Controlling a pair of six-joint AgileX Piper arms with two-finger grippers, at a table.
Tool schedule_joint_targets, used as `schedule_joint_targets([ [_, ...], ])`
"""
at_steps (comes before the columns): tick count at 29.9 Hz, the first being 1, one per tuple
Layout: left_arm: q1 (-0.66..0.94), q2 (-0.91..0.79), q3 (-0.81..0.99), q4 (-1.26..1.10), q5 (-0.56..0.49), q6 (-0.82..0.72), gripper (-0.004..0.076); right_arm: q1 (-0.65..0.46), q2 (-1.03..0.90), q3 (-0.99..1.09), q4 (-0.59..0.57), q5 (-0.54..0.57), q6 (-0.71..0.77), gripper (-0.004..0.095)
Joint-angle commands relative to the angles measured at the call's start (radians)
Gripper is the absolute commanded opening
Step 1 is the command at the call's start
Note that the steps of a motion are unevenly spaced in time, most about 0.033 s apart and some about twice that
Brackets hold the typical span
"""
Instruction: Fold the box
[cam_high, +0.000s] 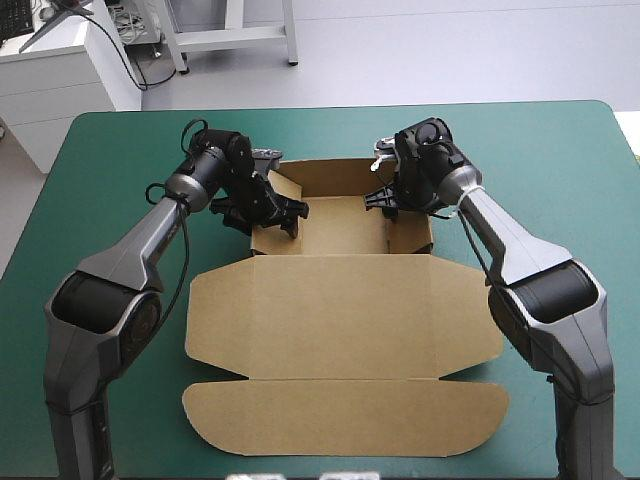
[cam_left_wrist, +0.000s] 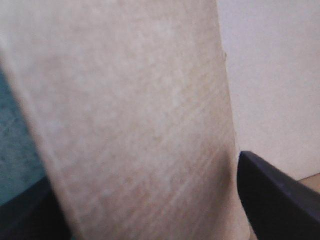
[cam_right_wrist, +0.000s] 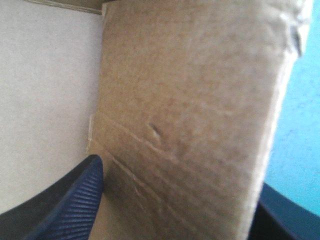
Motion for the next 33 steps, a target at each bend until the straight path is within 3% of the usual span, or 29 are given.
schedule_joint_targets([
  [1,-0.002,-0.058,-0.083,-0.006,0.047,0.001,0.0591,0.0,-0.087,-0.033,-0.06,0.018,-0.001,0.0619],
  [12,-0.002,-0.075,-0.287,0.003,0.062,0.001,0.0588,0.0,-0.158,-0.063,-0.087,0.018,-0.032,0.0617],
  [21,-0.002,-0.19,-0.381,0.177,0.062,0.003,0.0568,0.0,-0.282,-0.136,-0.087,0.018,-0.063,0.0606],
  [24,-0.002,-0.26,-0.387,0.246,0.062,0.003,0.0481,0.0,-0.327,-0.134,-0.065,0.018,-0.074,0.0603],
  [26,-0.002,-0.31,-0.387,0.279,0.064,0.013,0.0372,0.0,-0.356,-0.132,-0.027,0.018,-0.074,0.0603],
  [30,-0.002,-0.397,-0.387,0.279,0.064,0.092,0.0024,0.0,-0.381,-0.132,-0.022,0.018,-0.093,0.0604],
  [33,-0.002,-0.474,-0.387,0.277,0.064,0.124,-0.0006,0.0,-0.383,-0.132,-0.071,0.018,-0.094,0.0604],
])
